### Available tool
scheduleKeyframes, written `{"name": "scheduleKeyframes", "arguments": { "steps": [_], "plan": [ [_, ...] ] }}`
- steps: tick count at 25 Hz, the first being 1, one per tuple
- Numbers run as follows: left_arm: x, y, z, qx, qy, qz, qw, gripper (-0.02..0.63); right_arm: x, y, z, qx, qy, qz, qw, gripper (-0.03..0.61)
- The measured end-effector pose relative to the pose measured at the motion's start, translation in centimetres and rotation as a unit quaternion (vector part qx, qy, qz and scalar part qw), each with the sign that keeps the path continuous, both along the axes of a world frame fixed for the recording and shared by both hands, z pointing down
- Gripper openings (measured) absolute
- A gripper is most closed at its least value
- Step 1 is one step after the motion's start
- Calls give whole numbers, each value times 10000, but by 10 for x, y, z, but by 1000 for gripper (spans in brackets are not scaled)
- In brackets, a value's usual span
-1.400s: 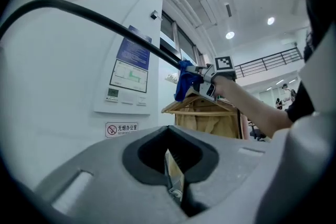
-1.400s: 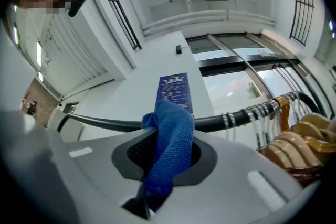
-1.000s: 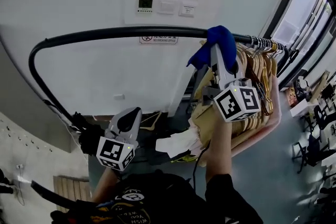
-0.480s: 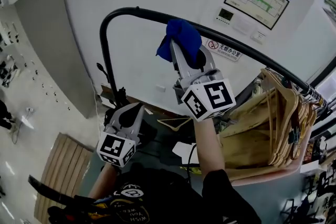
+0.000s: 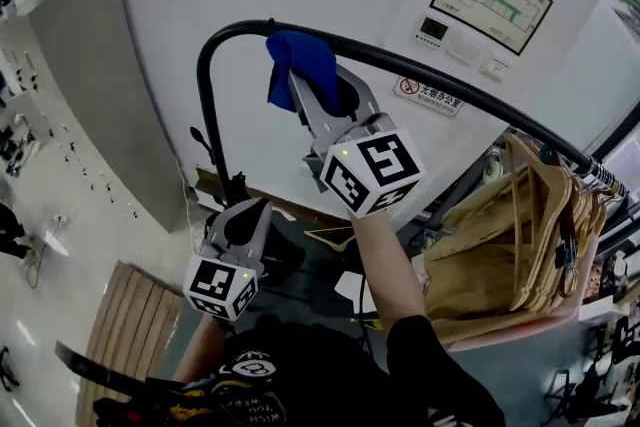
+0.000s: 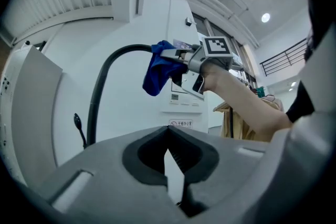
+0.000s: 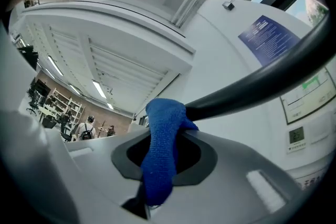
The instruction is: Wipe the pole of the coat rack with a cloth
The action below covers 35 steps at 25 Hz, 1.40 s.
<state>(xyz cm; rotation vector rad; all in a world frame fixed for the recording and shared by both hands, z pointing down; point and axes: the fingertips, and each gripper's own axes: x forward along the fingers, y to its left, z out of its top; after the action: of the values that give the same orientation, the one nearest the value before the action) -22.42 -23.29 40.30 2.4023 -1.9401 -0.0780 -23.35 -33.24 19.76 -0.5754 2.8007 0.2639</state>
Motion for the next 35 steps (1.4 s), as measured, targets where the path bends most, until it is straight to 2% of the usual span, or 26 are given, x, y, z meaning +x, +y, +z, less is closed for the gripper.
{"name": "scheduleKeyframes", "arguments": {
  "steps": [5,9,15,18,20,21,23,26,29,35],
  "plan": [
    [49,-26,-1,4,-38,827,9966,5,97,-15,-4,74,-165,885,9959,63],
    [100,-42,0,23,-92,1547,9879,5,196,-28,-5,82,-351,1849,9821,63],
    [170,-52,1,51,-86,2246,9744,5,346,-46,-9,-110,-771,3068,9486,63],
    [191,-53,-3,114,-145,2500,9681,5,412,-49,-14,-279,-1182,3614,9245,63],
    [195,-53,-5,135,-157,2562,9664,5,441,-50,-15,-344,-1351,3920,9093,63],
    [196,-52,-5,140,-157,2558,9665,5,447,-51,-14,-369,-1372,3981,9062,63],
    [200,-52,-5,142,-146,2533,9672,5,444,-52,-13,-387,-1290,3965,9081,63],
    [208,-50,-5,146,-129,2489,9683,5,414,-48,-13,-286,-1034,3700,9228,63],
    [198,-45,-6,163,-143,2300,9730,5,365,-42,-16,-150,-951,3255,9406,63],
    [135,-33,-6,168,-141,1528,9880,5,236,-22,-16,57,-668,2108,9752,63]
  ]
}}
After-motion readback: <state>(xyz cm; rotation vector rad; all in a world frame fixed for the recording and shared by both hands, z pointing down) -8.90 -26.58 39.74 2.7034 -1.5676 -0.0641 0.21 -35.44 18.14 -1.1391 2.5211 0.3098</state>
